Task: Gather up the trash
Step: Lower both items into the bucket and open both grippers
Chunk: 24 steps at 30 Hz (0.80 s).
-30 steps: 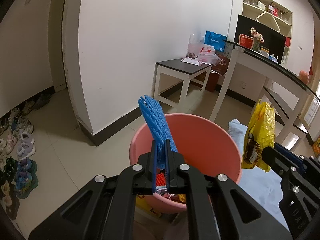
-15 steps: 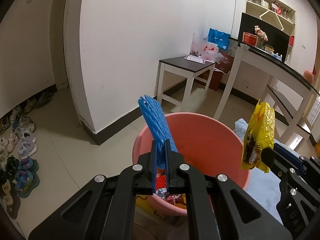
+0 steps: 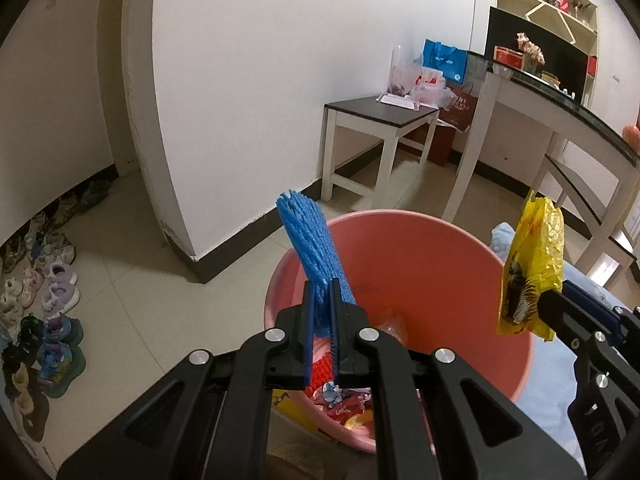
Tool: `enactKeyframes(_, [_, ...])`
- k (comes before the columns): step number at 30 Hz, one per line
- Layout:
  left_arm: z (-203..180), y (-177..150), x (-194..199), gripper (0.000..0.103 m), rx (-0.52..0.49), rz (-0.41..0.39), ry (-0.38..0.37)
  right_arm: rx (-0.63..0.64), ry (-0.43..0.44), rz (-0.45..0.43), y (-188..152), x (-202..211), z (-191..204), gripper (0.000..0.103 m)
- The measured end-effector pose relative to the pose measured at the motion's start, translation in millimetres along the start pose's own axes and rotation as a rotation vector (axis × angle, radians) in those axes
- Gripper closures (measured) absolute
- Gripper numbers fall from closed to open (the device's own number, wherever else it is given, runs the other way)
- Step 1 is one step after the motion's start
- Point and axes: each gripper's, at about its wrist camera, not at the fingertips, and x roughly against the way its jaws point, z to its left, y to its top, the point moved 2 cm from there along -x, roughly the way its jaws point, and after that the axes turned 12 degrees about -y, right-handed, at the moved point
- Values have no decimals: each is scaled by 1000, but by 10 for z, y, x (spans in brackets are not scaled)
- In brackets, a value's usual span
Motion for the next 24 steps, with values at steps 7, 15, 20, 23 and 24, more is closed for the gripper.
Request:
enactKeyframes(7, [33, -4, -123, 97, 4, 24, -6, -4, -2, 23, 12, -143, 2, 91])
enactKeyframes(15, [113, -13, -246, 97, 27, 57, -30, -4, 0, 46, 7, -297, 19, 91])
enactKeyframes(20, [132, -10, -299, 96, 35, 74, -53, -4, 0, 54, -1, -366, 15, 91])
enactKeyframes(23, [150, -13, -326, 88, 41, 86, -69, -4, -1, 57, -7, -390, 21, 91])
enactKeyframes(24, [161, -15, -325, 79, 49, 86, -85, -4, 0, 57, -8, -399, 20, 91])
